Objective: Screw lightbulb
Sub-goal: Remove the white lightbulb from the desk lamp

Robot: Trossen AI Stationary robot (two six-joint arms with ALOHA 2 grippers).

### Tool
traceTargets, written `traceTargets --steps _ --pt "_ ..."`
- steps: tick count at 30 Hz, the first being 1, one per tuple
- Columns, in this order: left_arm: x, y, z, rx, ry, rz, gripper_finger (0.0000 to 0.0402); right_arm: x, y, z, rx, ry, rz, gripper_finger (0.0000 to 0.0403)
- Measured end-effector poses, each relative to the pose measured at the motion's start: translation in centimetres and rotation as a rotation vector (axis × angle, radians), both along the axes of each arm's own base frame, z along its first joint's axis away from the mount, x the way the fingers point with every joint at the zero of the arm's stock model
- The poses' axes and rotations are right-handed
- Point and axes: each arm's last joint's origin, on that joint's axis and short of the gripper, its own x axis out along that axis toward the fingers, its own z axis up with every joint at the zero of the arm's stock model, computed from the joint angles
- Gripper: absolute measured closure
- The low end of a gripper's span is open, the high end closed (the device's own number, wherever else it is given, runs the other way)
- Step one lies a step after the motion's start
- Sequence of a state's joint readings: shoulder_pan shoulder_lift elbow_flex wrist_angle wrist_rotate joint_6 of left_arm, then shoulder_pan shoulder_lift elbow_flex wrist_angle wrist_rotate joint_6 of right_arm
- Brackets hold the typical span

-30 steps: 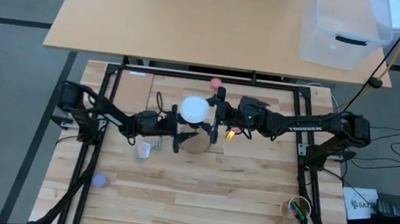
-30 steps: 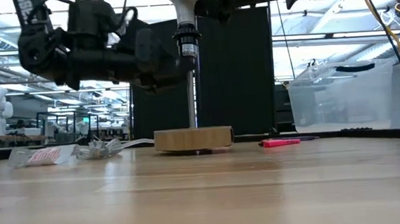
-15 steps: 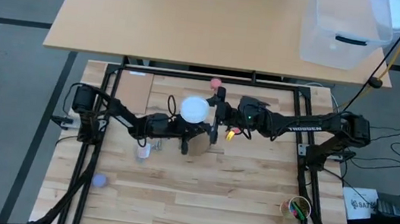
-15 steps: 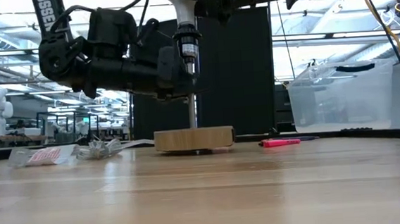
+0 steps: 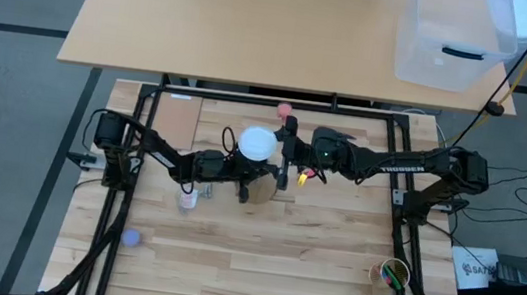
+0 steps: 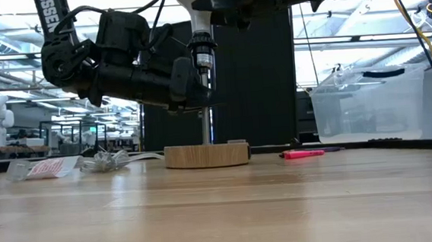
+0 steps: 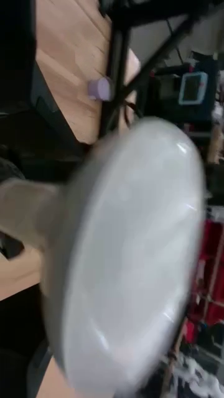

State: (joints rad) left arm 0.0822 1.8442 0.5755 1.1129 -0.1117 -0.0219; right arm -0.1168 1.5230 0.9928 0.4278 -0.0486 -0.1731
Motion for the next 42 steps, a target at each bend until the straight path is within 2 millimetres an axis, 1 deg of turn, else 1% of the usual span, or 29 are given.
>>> traceTargets --steps 7,11,13,15,18,20,24,25,32,36,42 --pt "0.0 0.1 -0.1 0.0 0.015 0.021 0.0378 0.0 0.3 -0.5 -0.007 0.053 0.014 0.0096" --pt "0.0 0.1 -0.1 -0.001 0.017 0.023 0.0378 -0.3 0.3 -0.5 0.005 0.082 -0.02 0.0096" --pt "0.0 0.1 -0.2 -0.002 0.018 0.029 0.0378 -0.8 0.2 -0.1 -0.002 0.088 -0.066 0.0096" --pt "-0.1 0.1 -0.2 -0.001 0.019 0.044 0.0378 -1.3 0.3 0.8 -0.012 0.058 -0.103 0.0096" --pt "-0.1 0.2 -0.2 -0.002 0.021 0.075 0.0378 -1.9 1.0 2.0 -0.008 0.016 -0.102 0.0096" --pt "-0.1 0.2 -0.2 0.001 0.022 0.096 0.0378 -2.0 1.5 2.2 -0.01 0.01 -0.114 0.0096" --pt "-0.2 0.4 -0.2 -0.014 0.017 0.162 0.0378 -1.9 2.3 2.2 -0.04 -0.006 -0.26 0.0096" --pt "-0.2 0.5 -0.2 -0.02 0.014 0.185 0.0378 -1.8 2.4 2.1 -0.04 -0.01 -0.282 0.0096" --pt "-0.4 0.4 -0.3 -0.039 -0.003 0.331 0.0378 -0.3 3.5 0.8 0.031 -0.052 -0.284 0.009" --pt "-0.4 0.3 -0.3 -0.039 -0.01 0.393 0.0378 0.7 3.8 -0.1 0.045 -0.091 -0.363 0.0089" --pt "-0.4 0.3 -0.3 -0.048 -0.015 0.399 0.0378 2.2 4.1 -2.1 0.026 -0.142 -0.486 0.009"
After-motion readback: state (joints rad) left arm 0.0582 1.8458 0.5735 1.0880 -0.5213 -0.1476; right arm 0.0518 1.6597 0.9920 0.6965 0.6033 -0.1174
